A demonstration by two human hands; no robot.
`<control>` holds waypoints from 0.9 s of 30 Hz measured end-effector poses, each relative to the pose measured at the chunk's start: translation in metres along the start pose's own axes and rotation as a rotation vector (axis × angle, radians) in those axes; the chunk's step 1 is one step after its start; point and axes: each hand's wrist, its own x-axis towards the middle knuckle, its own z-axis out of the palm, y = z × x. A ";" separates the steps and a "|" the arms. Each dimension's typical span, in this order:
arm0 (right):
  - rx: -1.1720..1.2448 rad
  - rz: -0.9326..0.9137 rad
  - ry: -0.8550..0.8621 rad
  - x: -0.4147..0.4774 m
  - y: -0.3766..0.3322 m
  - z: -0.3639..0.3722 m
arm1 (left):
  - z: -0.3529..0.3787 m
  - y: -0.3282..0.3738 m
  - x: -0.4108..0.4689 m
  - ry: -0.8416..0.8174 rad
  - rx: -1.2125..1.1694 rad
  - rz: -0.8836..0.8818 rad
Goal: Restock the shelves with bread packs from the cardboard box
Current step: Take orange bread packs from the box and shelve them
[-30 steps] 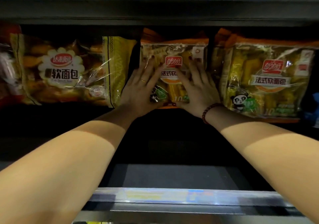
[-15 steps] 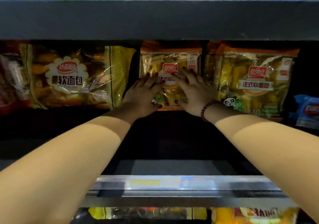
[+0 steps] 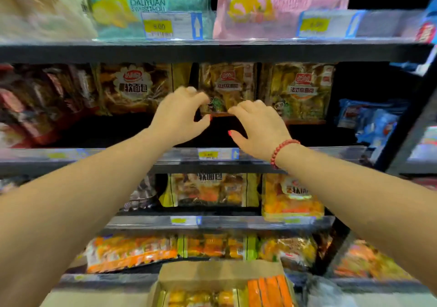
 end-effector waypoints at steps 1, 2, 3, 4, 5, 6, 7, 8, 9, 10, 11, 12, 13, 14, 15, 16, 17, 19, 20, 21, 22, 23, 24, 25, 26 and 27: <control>0.010 -0.009 0.001 -0.011 -0.007 -0.005 | -0.005 0.006 -0.014 0.012 -0.008 0.030; 0.015 -0.022 0.003 -0.023 -0.014 -0.009 | -0.010 0.012 -0.028 0.018 -0.021 0.050; 0.024 -0.030 0.010 -0.035 -0.021 -0.011 | -0.012 0.016 -0.043 0.017 -0.036 0.063; 0.047 -0.027 0.026 -0.048 -0.028 -0.013 | -0.014 0.020 -0.058 0.012 -0.049 0.071; 0.069 -0.015 0.035 -0.061 -0.035 -0.015 | -0.014 0.024 -0.072 0.001 -0.060 0.073; 0.082 -0.006 0.031 -0.074 -0.041 -0.015 | -0.014 0.027 -0.087 -0.012 -0.068 0.070; 0.084 -0.001 0.015 -0.086 -0.047 -0.014 | -0.013 0.030 -0.103 -0.028 -0.076 0.064; 0.088 0.008 -0.006 -0.099 -0.052 -0.011 | -0.011 0.033 -0.118 -0.047 -0.084 0.052; 0.100 0.024 -0.026 -0.111 -0.057 -0.007 | -0.009 0.034 -0.133 -0.065 -0.093 0.044; 0.118 0.039 -0.038 -0.123 -0.062 -0.003 | -0.006 0.035 -0.148 -0.089 -0.100 0.034; 0.136 0.054 -0.054 -0.137 -0.068 0.002 | -0.001 0.036 -0.164 -0.116 -0.115 0.018; 0.141 0.067 -0.067 -0.149 -0.072 0.008 | 0.003 0.037 -0.178 -0.143 -0.126 -0.007; 0.135 0.072 -0.088 -0.159 -0.076 0.013 | 0.008 0.037 -0.191 -0.169 -0.138 -0.030; 0.132 0.074 -0.118 -0.171 -0.081 0.020 | 0.014 0.038 -0.207 -0.198 -0.147 -0.050; 0.137 0.079 -0.148 -0.183 -0.086 0.027 | 0.020 0.039 -0.221 -0.222 -0.156 -0.064; 0.152 0.089 -0.176 -0.194 -0.089 0.035 | 0.027 0.040 -0.236 -0.248 -0.164 -0.080; 0.168 0.109 -0.205 -0.205 -0.093 0.042 | 0.034 0.041 -0.249 -0.278 -0.172 -0.098; 0.195 0.155 -0.256 -0.226 -0.098 0.058 | 0.049 0.042 -0.275 -0.342 -0.194 -0.142; 0.209 0.183 -0.280 -0.235 -0.100 0.066 | 0.057 0.043 -0.287 -0.370 -0.206 -0.160; 0.219 0.213 -0.311 -0.245 -0.102 0.074 | 0.065 0.044 -0.298 -0.392 -0.217 -0.181; 0.227 0.242 -0.345 -0.254 -0.104 0.083 | 0.074 0.044 -0.308 -0.421 -0.224 -0.206; 0.237 0.272 -0.381 -0.263 -0.105 0.092 | 0.083 0.045 -0.317 -0.453 -0.226 -0.231; 0.255 0.307 -0.421 -0.272 -0.105 0.103 | 0.093 0.047 -0.327 -0.488 -0.229 -0.255; 0.278 0.352 -0.462 -0.282 -0.104 0.113 | 0.103 0.048 -0.335 -0.525 -0.240 -0.278; 0.297 0.399 -0.501 -0.291 -0.104 0.122 | 0.111 0.050 -0.343 -0.561 -0.257 -0.306; 0.307 0.442 -0.533 -0.301 -0.103 0.130 | 0.119 0.053 -0.351 -0.595 -0.271 -0.336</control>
